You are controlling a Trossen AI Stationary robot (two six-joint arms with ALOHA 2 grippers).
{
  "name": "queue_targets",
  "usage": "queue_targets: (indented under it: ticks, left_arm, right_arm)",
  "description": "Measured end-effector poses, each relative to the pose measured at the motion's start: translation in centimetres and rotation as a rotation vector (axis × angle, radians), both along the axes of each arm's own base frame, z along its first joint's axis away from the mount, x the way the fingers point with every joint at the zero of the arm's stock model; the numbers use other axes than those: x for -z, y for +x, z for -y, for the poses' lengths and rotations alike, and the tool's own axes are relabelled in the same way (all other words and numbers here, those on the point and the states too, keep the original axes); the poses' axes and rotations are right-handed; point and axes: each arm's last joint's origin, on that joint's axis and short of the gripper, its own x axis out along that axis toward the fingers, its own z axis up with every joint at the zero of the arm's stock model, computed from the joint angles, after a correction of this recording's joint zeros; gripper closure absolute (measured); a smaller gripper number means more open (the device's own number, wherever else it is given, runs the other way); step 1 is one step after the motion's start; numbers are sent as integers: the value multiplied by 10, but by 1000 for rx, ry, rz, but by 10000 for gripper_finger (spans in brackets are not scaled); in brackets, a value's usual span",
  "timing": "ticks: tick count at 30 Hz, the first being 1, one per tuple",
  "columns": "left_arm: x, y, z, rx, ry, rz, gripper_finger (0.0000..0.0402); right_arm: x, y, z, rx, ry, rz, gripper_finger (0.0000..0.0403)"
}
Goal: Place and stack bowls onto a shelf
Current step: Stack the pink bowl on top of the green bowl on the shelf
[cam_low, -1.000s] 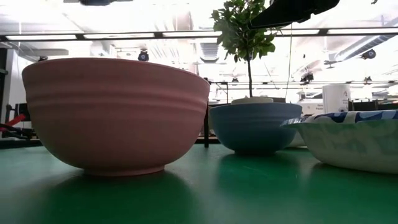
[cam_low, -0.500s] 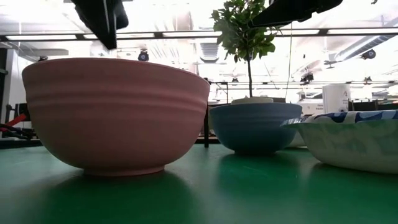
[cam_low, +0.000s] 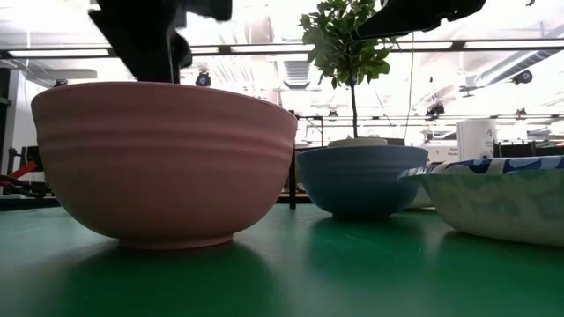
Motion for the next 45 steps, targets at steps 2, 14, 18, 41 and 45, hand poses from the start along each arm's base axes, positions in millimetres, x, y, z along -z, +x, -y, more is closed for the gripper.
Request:
queue_targets:
  ticks: [2, 14, 18, 41, 45]
  left_arm:
    - [6, 3, 1, -5, 4, -10, 220]
    - [22, 9, 3, -24, 15, -44, 307]
    - [22, 10, 2, -41, 13, -42, 342]
    - [-30, -7, -15, -93, -21, 64, 401]
    - [-65, -26, -38, -138, -52, 138, 401]
  right_arm:
    - [0, 0, 0, 0, 0, 0, 268]
    - [0, 0, 0, 0, 0, 0, 268]
    - [0, 0, 0, 0, 0, 0, 268]
    - [0, 0, 0, 1, -1, -3, 268]
    - [0, 0, 0, 1, -1, -4, 268]
